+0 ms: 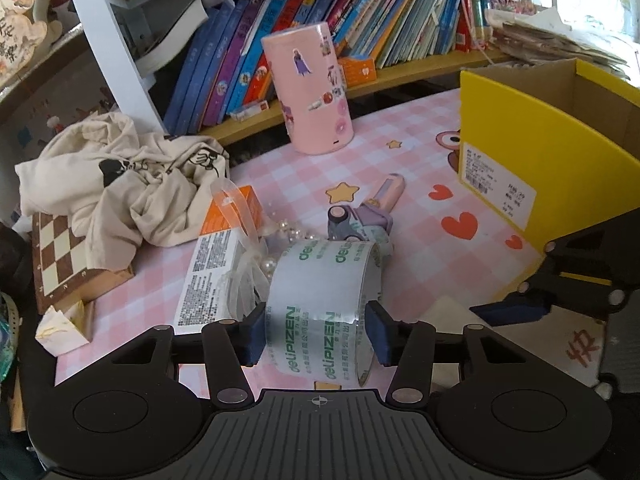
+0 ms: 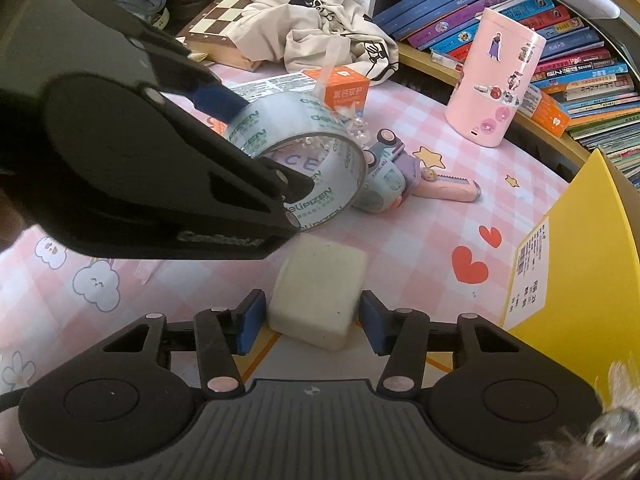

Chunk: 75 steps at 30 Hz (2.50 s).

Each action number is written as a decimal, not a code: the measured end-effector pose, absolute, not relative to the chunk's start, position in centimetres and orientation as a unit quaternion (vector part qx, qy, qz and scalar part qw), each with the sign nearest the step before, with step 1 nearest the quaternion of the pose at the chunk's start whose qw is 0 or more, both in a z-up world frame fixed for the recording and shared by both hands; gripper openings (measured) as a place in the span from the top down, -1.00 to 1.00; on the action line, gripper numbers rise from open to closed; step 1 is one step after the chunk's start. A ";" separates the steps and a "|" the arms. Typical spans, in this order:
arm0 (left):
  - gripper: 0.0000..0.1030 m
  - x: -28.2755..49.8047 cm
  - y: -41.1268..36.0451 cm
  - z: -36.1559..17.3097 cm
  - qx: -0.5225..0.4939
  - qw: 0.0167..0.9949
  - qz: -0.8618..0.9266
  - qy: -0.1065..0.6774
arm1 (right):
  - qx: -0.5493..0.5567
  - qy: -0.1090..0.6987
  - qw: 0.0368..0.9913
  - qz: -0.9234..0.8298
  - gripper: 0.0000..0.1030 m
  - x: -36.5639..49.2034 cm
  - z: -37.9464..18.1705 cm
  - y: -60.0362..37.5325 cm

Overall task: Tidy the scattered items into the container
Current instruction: 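Close the right tool on the foam cube while the left tool grasps the tape roll, then lift the foam cube and tape roll and carry both toward the yellow box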

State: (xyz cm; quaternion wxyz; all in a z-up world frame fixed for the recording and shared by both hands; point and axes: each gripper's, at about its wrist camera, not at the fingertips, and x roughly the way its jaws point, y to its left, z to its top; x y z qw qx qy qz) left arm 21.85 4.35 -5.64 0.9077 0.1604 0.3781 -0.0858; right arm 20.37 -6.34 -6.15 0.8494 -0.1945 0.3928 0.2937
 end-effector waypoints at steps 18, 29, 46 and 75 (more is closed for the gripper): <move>0.22 17.9 8.0 -2.3 0.029 0.928 -0.050 0.368 | -0.186 0.393 0.847 0.306 0.31 19.1 -5.1 -7.0; 0.22 12.5 9.4 -1.2 0.003 0.930 -0.025 0.367 | -0.180 0.382 0.843 0.334 0.31 15.9 -3.5 -7.4; 0.23 5.5 8.9 0.2 -0.040 0.935 -0.030 0.352 | -0.171 0.367 0.844 0.351 0.31 9.9 -1.1 -9.6; 0.23 1.7 6.8 1.0 -0.064 0.936 -0.100 0.330 | -0.143 0.379 0.864 0.299 0.31 4.6 0.0 -13.6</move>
